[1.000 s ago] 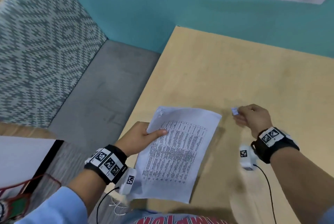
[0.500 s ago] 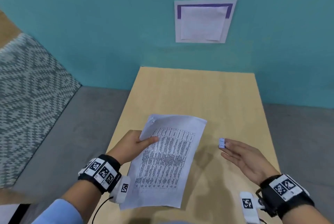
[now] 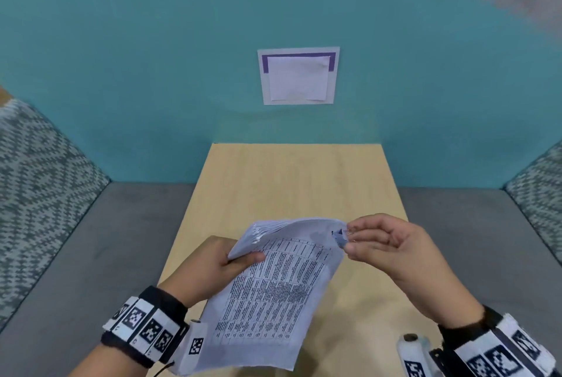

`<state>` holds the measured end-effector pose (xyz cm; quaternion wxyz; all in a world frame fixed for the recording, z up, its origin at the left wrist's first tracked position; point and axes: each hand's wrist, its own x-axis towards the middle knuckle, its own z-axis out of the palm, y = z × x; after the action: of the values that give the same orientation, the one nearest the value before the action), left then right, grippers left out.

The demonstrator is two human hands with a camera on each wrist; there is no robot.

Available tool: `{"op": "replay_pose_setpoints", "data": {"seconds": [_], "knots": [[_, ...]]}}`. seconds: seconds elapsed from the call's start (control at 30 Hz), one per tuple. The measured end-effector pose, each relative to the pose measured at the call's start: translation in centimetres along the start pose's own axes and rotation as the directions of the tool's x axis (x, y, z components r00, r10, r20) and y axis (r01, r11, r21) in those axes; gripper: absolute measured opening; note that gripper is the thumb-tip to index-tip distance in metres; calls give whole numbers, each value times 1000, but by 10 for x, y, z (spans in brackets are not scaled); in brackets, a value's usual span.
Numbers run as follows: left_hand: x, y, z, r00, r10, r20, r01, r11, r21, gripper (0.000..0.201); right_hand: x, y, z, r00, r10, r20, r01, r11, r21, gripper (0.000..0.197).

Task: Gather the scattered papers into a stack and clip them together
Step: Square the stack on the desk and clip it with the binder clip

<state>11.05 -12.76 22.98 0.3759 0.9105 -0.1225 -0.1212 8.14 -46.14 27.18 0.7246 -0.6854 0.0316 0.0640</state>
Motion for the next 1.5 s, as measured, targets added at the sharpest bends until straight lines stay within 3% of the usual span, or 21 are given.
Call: {"op": "replay_pose_setpoints", "data": {"seconds": [0.1,0.23,0.47,0.6,0.8,0.93,1.03,1.23,1.33,1.4,1.5], "knots": [[-8,8,-5,998,63,-5,-63,998,26,68,-12,-19,11,990,-135,42,140,982,-131,29],[-17,15,-14,992,120,-27,-118,990,79,77,-23,-35,22,935,-353,25,337,868,-365,28],[-24,27,-26,972,222,-77,-210,968,139,72,-19,-34,29,840,-539,62,503,732,-458,20],[-20,28,-29,962,265,-60,-251,950,184,53,-13,-33,29,823,-561,87,526,695,-490,13],[-19,18,-34,915,400,-49,-374,889,264,48,-9,-38,34,816,-569,105,537,678,-502,9],[-20,21,-38,889,458,-15,-432,849,304,16,-9,-40,31,850,-505,150,502,688,-524,14],[-21,19,-42,872,486,60,-470,797,381,29,-11,-44,30,876,-440,197,474,708,-523,17],[-22,18,-37,878,478,16,-455,824,337,11,-14,-57,41,912,-331,243,410,705,-578,19],[-25,10,-32,921,390,4,-372,875,310,60,-14,-58,45,908,-341,244,419,696,-584,19],[-29,9,-30,937,349,-7,-336,907,253,73,-15,-57,46,906,-338,256,423,690,-587,18],[-30,16,-26,946,325,-12,-318,933,170,45,-17,-57,46,918,-304,254,396,696,-598,17]]}}
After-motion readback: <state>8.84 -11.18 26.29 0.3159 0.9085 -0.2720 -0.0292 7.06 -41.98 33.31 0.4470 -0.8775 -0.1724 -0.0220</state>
